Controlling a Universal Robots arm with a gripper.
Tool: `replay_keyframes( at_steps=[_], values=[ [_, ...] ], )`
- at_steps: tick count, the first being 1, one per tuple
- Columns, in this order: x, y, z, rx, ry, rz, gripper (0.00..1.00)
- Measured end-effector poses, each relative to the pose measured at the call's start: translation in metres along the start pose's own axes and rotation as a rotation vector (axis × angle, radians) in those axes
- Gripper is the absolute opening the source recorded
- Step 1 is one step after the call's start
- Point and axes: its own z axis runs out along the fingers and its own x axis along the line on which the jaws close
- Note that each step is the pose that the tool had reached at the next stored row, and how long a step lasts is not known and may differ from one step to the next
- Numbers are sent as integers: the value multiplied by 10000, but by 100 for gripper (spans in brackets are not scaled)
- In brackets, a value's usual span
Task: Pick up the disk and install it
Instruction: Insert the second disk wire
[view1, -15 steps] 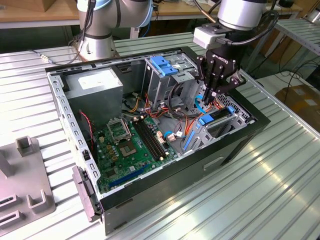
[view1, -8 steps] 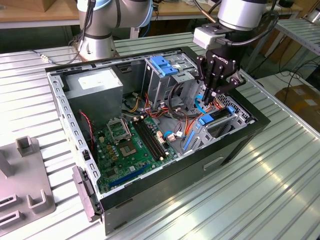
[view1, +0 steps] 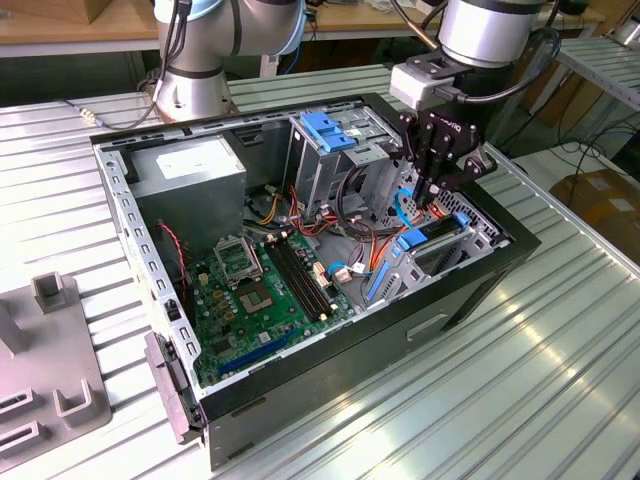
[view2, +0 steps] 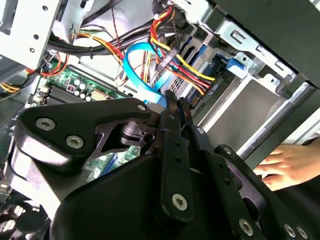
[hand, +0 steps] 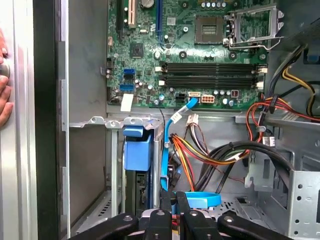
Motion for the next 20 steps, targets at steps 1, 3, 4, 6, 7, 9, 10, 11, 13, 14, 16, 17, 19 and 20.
replay_keyframes(
  at_steps=[1,3,4,6,7,9,10,11,13,14,16,17,19,20],
  values=[
    [10,0,5,19,0,1,16],
    [69,5,32,81,0,10,16],
    [87,6,40,112,1,13,16],
    [118,25,48,257,-9,30,16],
    [133,33,51,348,-23,38,16],
    [144,41,54,458,-42,30,16],
    [145,50,54,500,-51,27,16],
    [145,62,55,533,-55,25,16],
    [146,86,55,596,-81,31,16],
    [160,93,58,625,-149,40,16],
    [209,96,68,650,-279,56,16],
    [245,98,72,656,-364,65,16],
    [289,99,79,665,-590,89,16],
    [304,100,81,667,-683,99,16]
  ],
)
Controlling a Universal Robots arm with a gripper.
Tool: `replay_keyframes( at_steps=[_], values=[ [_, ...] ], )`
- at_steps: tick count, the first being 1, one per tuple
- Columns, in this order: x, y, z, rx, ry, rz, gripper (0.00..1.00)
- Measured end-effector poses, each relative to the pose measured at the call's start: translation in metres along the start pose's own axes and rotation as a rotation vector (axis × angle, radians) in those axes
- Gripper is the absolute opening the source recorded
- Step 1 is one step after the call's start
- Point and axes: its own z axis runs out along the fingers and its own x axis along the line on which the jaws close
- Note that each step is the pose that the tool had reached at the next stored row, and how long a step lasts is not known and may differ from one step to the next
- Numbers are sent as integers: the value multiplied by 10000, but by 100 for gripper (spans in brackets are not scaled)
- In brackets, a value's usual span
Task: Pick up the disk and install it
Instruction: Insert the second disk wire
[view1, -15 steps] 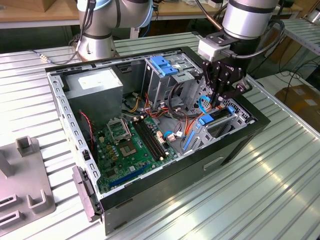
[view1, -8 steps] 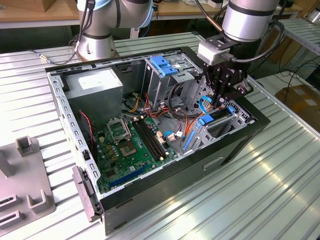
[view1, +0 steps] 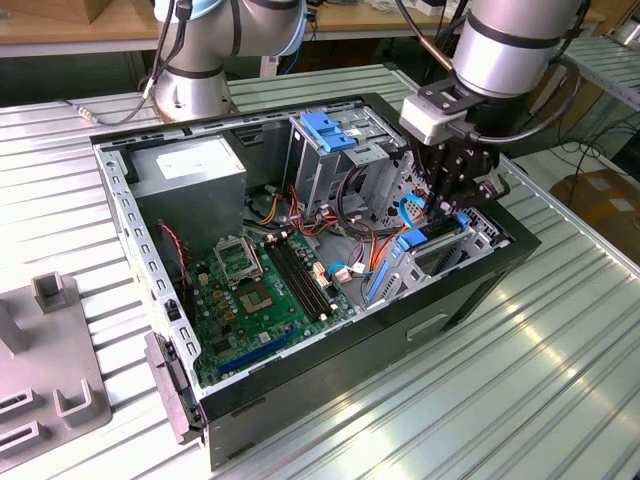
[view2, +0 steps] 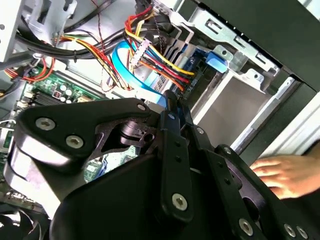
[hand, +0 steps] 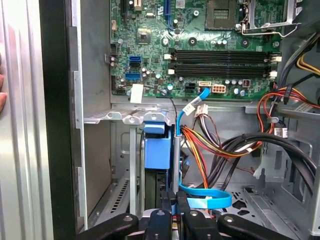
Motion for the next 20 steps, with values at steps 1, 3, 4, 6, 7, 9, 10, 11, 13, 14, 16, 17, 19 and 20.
replay_keyframes(
  at_steps=[1,3,4,6,7,9,10,11,13,14,16,17,19,20],
  values=[
    [17,1,1,1,-84,11,16],
    [58,3,11,3,-129,17,16],
    [68,4,15,3,-132,18,16],
    [74,4,18,3,-133,18,16],
    [77,4,19,2,-147,20,16],
    [90,4,20,8,-380,50,16],
    [106,5,20,11,-498,69,16],
    [118,5,21,11,-508,72,16],
    [140,6,24,11,-509,75,16],
    [145,5,25,10,-509,77,16],
    [151,2,27,10,-510,81,16],
    [154,1,27,11,-509,84,16],
    [167,-3,29,10,-507,94,16],
    [176,-6,30,10,-508,98,16]
  ],
)
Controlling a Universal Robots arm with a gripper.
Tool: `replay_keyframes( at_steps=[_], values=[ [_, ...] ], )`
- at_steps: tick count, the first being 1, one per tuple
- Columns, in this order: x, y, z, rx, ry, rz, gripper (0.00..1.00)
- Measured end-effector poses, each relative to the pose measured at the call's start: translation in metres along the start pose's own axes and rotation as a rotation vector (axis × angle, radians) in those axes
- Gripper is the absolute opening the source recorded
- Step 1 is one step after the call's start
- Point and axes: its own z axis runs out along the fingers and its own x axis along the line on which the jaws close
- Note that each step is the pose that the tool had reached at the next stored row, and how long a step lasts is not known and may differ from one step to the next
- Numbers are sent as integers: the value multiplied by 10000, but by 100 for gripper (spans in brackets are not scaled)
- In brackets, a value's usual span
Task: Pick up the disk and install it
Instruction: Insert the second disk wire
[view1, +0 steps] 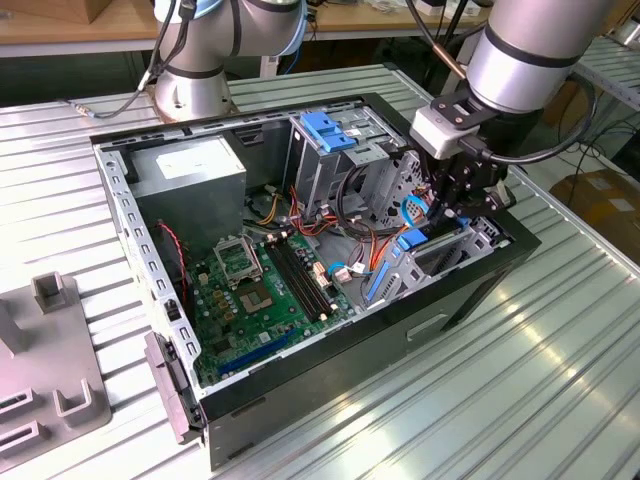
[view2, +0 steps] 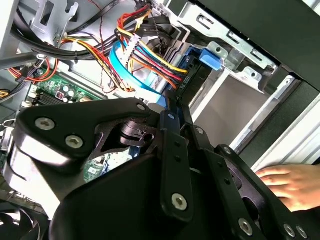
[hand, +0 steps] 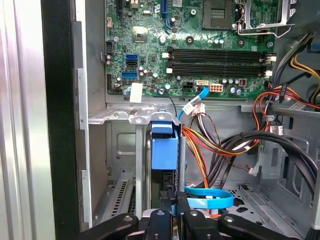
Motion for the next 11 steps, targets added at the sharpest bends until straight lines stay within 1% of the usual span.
replay_keyframes(
  at_steps=[2,4,6,7,8,11],
  values=[
    [16,-4,1,1,-12,13,16],
    [20,-5,1,1,-58,21,16],
    [26,-6,1,3,-141,34,16],
    [30,-6,1,4,-196,41,16],
    [34,-6,1,5,-236,47,16],
    [37,-5,5,5,-249,49,16]
  ],
)
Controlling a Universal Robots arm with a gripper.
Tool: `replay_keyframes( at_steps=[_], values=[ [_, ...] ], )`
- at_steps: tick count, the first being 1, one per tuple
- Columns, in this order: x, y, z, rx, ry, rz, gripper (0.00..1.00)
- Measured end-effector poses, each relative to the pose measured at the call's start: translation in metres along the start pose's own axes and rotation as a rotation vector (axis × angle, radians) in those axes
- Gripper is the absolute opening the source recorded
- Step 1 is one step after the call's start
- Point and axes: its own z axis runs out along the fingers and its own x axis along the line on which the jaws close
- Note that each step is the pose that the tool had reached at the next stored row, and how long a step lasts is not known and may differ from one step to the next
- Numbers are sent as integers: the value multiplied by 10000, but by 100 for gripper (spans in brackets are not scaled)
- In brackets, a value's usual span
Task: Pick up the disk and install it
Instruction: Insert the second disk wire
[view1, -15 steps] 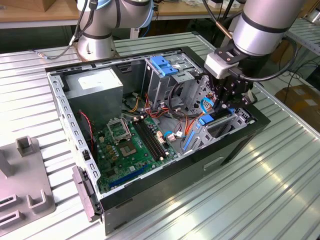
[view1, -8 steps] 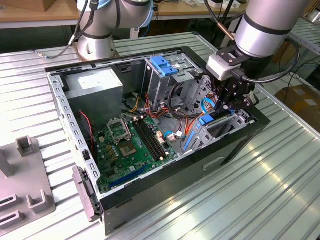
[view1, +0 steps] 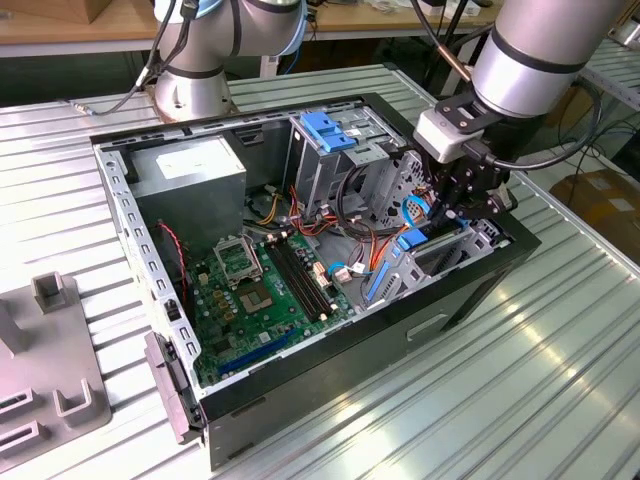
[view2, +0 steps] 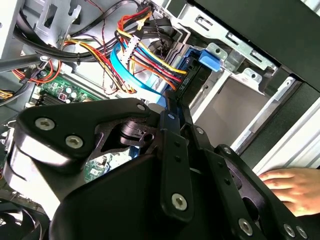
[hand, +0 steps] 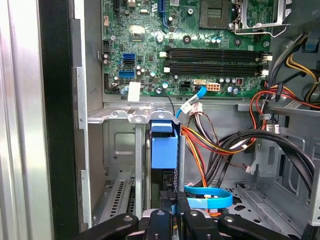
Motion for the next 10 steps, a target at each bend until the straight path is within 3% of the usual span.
replay_keyframes(
  at_steps=[10],
  values=[
    [2,4,28,0,-39,6,16]
  ],
)
